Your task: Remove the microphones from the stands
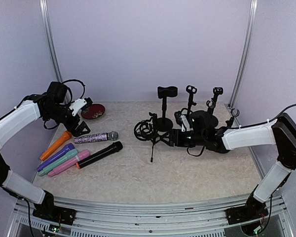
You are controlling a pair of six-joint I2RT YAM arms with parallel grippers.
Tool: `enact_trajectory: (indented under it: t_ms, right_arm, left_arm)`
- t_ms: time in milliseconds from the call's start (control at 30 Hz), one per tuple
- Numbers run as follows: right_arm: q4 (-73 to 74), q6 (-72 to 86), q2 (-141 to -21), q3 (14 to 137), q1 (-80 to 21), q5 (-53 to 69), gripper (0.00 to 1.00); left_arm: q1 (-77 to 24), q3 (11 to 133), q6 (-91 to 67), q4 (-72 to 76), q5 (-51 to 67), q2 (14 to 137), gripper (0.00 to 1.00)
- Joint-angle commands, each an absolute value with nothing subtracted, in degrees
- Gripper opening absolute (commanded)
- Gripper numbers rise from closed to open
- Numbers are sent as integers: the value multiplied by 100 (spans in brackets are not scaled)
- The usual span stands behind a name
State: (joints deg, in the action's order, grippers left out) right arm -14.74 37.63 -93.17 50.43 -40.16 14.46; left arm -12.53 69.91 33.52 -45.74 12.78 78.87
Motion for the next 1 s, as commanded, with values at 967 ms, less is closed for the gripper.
enact_trajectory:
  t_ms: [967]
  right_arm:
    - [-959,3370,-11129,6347,-4307,1209,87]
  left_arm:
    - [-699,6457,2942,-3666,1208,7449,99]
